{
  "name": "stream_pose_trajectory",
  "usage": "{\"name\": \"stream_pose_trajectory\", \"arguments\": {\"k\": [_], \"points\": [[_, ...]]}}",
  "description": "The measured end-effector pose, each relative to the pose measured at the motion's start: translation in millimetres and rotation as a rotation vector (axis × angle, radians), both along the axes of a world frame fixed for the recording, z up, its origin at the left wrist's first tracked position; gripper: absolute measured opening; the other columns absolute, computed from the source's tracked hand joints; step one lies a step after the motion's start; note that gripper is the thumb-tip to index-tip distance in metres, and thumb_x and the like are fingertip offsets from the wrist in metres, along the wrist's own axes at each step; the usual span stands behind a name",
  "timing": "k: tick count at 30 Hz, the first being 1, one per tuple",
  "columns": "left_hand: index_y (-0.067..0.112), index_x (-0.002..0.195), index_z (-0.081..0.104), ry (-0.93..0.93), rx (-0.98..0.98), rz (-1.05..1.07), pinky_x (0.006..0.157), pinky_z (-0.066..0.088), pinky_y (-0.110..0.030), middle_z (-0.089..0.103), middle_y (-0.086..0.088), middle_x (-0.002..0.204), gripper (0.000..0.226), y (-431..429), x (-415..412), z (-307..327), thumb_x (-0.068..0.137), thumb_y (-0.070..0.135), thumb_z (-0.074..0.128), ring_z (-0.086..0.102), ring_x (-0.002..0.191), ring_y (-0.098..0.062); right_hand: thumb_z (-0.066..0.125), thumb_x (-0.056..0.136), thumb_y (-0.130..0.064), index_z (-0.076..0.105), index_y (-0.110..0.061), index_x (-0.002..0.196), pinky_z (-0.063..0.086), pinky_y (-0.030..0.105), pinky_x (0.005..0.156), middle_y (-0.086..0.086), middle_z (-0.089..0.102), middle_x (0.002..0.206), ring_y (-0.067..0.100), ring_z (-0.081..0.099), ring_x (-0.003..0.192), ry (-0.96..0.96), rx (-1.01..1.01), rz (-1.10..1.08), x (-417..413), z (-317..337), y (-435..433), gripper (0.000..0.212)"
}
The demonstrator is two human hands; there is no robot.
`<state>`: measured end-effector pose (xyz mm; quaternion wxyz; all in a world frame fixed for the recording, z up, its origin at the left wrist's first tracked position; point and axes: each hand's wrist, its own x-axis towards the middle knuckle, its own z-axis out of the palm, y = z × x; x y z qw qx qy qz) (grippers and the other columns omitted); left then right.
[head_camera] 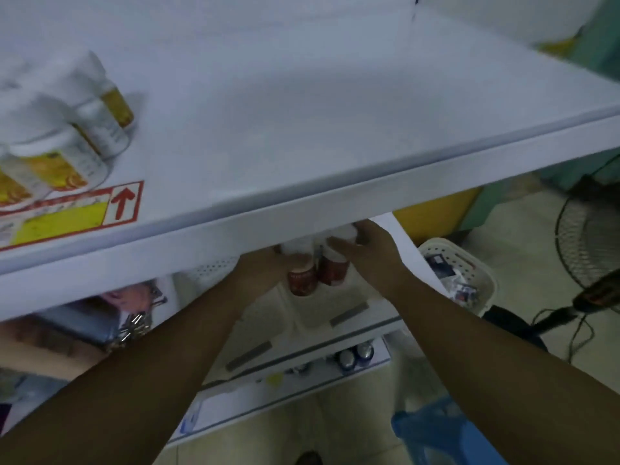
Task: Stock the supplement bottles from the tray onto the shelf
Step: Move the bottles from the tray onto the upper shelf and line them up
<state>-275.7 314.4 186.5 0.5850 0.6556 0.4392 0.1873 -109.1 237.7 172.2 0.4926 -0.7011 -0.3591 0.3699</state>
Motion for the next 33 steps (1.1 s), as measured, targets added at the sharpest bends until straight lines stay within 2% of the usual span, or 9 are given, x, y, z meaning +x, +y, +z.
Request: {"name": "stream_pose_trajectory", "arguments": {"k": [2,4,7,12,14,19,22,27,33], "points": [[0.01,0.099,0.062,-0.021,0.058,0.067,0.057,0.046,-0.004,0.065,0.008,0.087,0.025,-26.6,-4.5,14.8,0.079,0.021,0.073,0.064,0.074,0.002,0.075,0.076,-0.023,0.064,-0.017,0.106,0.054,0.036,0.086,0.005,0.068,0.108,0.021,0.064,0.1,0.187,0.103,0.003,6.4,12.9,-24.1,0.032],[0.019,0.097,0.061,-0.067,0.015,0.139,0.063,0.05,-0.013,0.069,0.002,0.097,0.026,-60.2,-7.6,28.3,0.079,0.034,0.072,0.067,0.081,-0.007,0.072,0.08,-0.017,0.063,-0.022,0.099,0.054,0.033,0.075,0.003,0.067,0.102,0.02,0.065,0.094,0.412,0.152,0.019,0.5,25.6,-49.2,0.021],[0.023,0.101,0.066,-0.22,-0.12,0.221,0.077,0.056,-0.031,0.073,-0.003,0.105,0.023,-111.3,-13.2,43.9,0.082,0.035,0.068,0.07,0.091,-0.015,0.062,0.087,-0.022,0.065,-0.024,0.098,0.052,0.031,0.069,0.001,0.07,0.099,0.017,0.066,0.089,0.531,0.138,0.088,-15.6,40.9,-85.4,0.012],[0.026,0.097,0.071,-0.304,-0.093,0.257,0.078,0.055,-0.038,0.075,-0.002,0.101,0.032,-175.8,-30.1,82.7,0.07,0.045,0.073,0.071,0.094,-0.02,0.057,0.089,-0.028,0.07,-0.02,0.096,0.057,0.037,0.072,0.005,0.075,0.092,0.022,0.072,0.083,0.671,0.195,0.192,-32.9,79.1,-135.7,0.017],[0.024,0.097,0.071,-0.291,-0.035,0.284,0.083,0.054,-0.04,0.075,-0.003,0.101,0.032,-194.3,-44.1,102.2,0.072,0.044,0.072,0.07,0.094,-0.021,0.055,0.09,-0.027,0.068,-0.017,0.095,0.058,0.036,0.068,0.005,0.075,0.09,0.021,0.072,0.081,0.662,0.232,0.263,-40.9,96.7,-148.2,0.017],[0.019,0.1,0.071,-0.26,0.142,0.365,0.077,0.052,-0.031,0.075,0.0,0.099,0.056,-230.0,-89.1,159.2,0.055,0.053,0.073,0.071,0.09,-0.015,0.05,0.093,-0.038,0.064,-0.015,0.103,0.055,0.046,0.083,0.012,0.071,0.102,0.03,0.068,0.096,0.419,0.296,0.431,-80.6,151.3,-167.0,0.029],[0.017,0.1,0.07,-0.271,0.19,0.442,0.075,0.055,-0.031,0.076,-0.001,0.097,0.048,-240.9,-118.9,188.8,0.062,0.046,0.072,0.072,0.088,-0.016,0.051,0.088,-0.046,0.064,-0.023,0.102,0.058,0.038,0.075,0.002,0.075,0.096,0.02,0.071,0.089,0.314,0.356,0.557,-111.0,182.6,-168.8,0.031],[0.015,0.106,0.067,-0.296,0.288,0.528,0.058,0.055,-0.02,0.076,-0.002,0.096,0.027,-244.0,-173.2,231.7,0.08,0.022,0.07,0.073,0.082,-0.014,0.058,0.068,-0.06,0.064,-0.024,0.108,0.054,0.048,0.089,0.0,0.074,0.103,0.019,0.071,0.094,0.243,0.42,0.658,-163.7,230.9,-161.6,0.054],[0.021,0.101,0.067,-0.249,0.388,0.509,0.065,0.058,-0.027,0.076,0.002,0.092,0.031,-229.6,-244.7,267.1,0.075,0.035,0.072,0.073,0.082,-0.014,0.051,0.062,-0.073,0.065,-0.024,0.102,0.054,0.046,0.087,0.001,0.074,0.099,0.019,0.071,0.091,0.128,0.485,0.687,-233.1,266.7,-139.0,0.064]]}}
